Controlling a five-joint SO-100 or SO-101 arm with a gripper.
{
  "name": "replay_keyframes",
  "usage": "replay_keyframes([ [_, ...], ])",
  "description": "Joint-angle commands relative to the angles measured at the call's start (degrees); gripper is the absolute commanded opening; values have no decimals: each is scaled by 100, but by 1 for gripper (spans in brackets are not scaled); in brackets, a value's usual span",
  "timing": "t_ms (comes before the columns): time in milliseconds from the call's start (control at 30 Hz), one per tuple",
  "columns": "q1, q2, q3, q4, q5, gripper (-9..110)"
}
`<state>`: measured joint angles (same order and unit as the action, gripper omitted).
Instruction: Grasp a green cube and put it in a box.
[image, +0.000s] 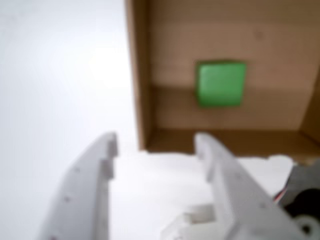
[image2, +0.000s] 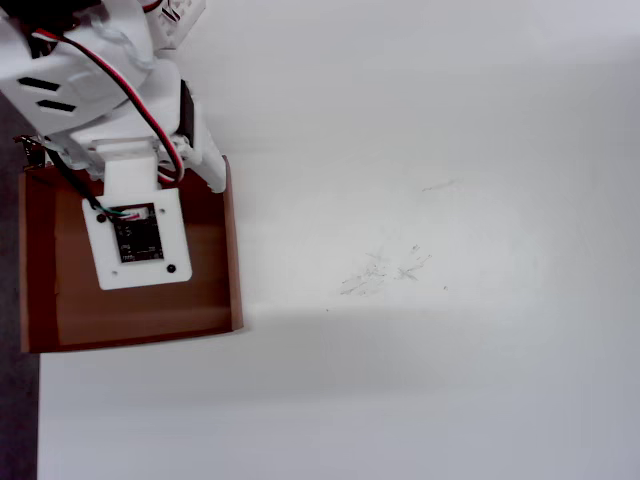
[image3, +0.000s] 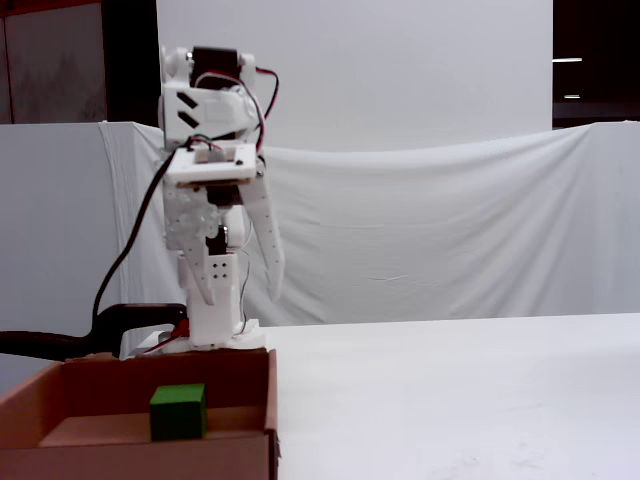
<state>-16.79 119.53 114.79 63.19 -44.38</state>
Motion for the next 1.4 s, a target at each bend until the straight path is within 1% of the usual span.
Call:
replay_keyframes([
  [0, -158, 439, -18, -62, -9, 20],
  [300, -501, 1239, 844, -352, -53, 19],
  [367, -422, 1600, 1371, -536, -105, 19],
  [700, -97, 2681, 2531, -686, -483, 18],
  [733, 35, 3138, 2997, -694, -694, 17],
  [1000, 536, 4192, 3832, -369, -1292, 17],
  [1367, 677, 5291, 4720, 35, -1503, 15],
])
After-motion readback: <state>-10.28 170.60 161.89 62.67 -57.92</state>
